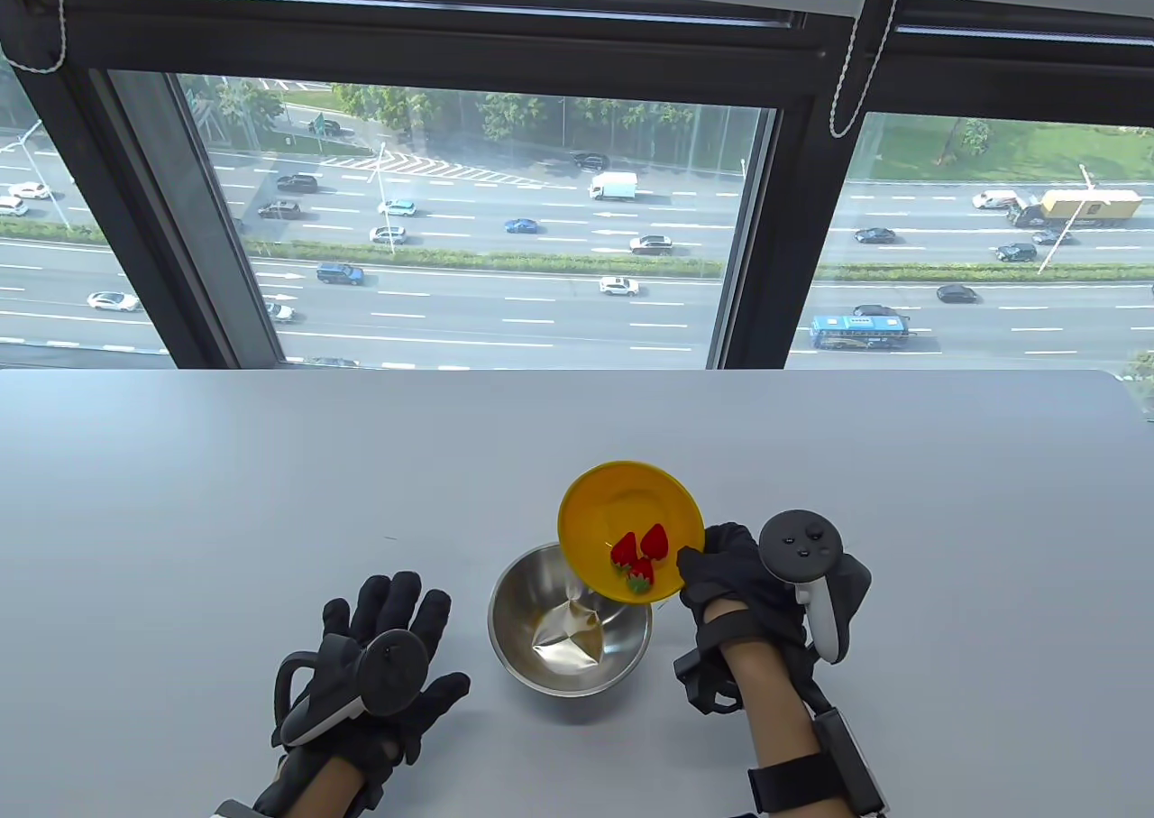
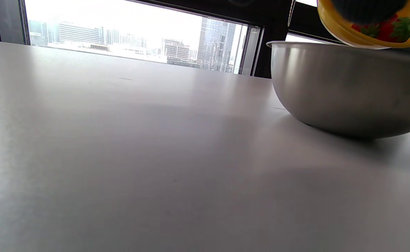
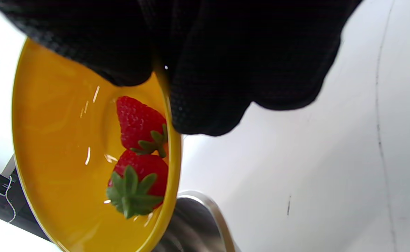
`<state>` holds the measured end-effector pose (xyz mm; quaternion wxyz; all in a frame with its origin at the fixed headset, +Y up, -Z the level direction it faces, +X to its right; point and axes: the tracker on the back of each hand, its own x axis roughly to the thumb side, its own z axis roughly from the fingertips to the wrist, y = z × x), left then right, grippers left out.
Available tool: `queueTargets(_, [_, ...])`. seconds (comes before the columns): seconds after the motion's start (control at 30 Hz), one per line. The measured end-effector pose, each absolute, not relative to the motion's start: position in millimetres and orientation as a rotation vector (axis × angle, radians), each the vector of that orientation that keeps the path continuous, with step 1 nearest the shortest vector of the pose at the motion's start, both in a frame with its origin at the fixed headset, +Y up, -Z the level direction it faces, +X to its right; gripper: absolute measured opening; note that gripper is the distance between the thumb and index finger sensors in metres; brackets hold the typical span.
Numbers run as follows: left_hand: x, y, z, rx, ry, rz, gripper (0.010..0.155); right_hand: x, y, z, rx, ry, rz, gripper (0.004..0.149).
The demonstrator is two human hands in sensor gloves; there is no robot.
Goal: Pour strawberries from bowl into mixing bowl
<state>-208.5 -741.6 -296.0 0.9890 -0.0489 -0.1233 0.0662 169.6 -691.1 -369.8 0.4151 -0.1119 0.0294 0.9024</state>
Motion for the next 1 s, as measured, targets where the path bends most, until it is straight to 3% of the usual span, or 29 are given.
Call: queueTargets(1.0, [-209,-743,-297,-0.115,-0.242,0.131,0.089,153,-696,-364,-0.132,-0.054,2.322,0.044])
